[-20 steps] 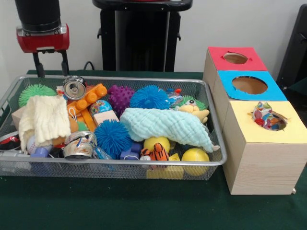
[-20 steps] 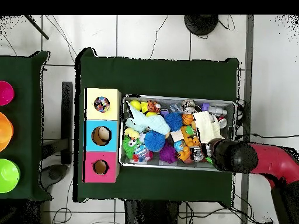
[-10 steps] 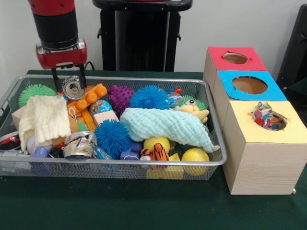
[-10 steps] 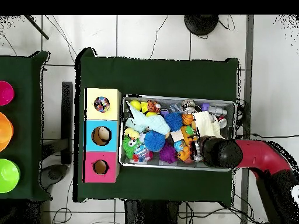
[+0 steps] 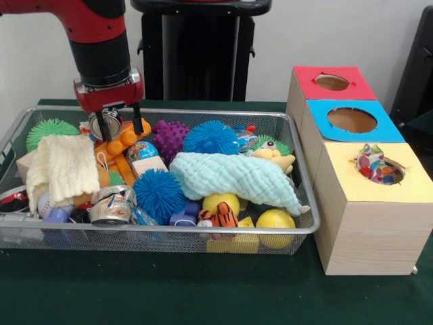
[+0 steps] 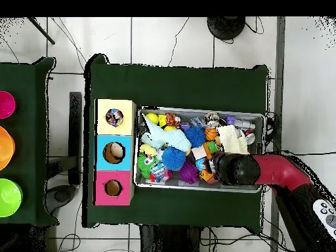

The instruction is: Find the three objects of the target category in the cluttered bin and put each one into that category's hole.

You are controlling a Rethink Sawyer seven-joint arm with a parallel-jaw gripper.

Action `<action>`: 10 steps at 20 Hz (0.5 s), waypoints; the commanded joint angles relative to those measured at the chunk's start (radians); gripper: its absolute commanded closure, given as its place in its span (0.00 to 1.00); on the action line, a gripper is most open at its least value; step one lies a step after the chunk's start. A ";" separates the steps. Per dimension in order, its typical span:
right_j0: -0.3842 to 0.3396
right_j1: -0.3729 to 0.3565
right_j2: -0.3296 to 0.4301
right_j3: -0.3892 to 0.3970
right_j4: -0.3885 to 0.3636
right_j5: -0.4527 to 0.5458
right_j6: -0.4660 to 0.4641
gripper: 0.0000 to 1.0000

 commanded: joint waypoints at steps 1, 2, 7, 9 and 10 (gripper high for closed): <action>-0.034 0.065 0.027 -0.074 -0.076 -0.050 -0.141 0.00; -0.044 0.074 0.026 -0.076 -0.080 -0.053 -0.148 0.00; -0.067 0.140 0.017 -0.117 -0.106 -0.059 -0.174 0.00; -0.078 0.172 0.019 -0.142 -0.115 -0.055 -0.193 0.00; -0.083 0.184 0.022 -0.154 -0.119 -0.050 -0.202 0.00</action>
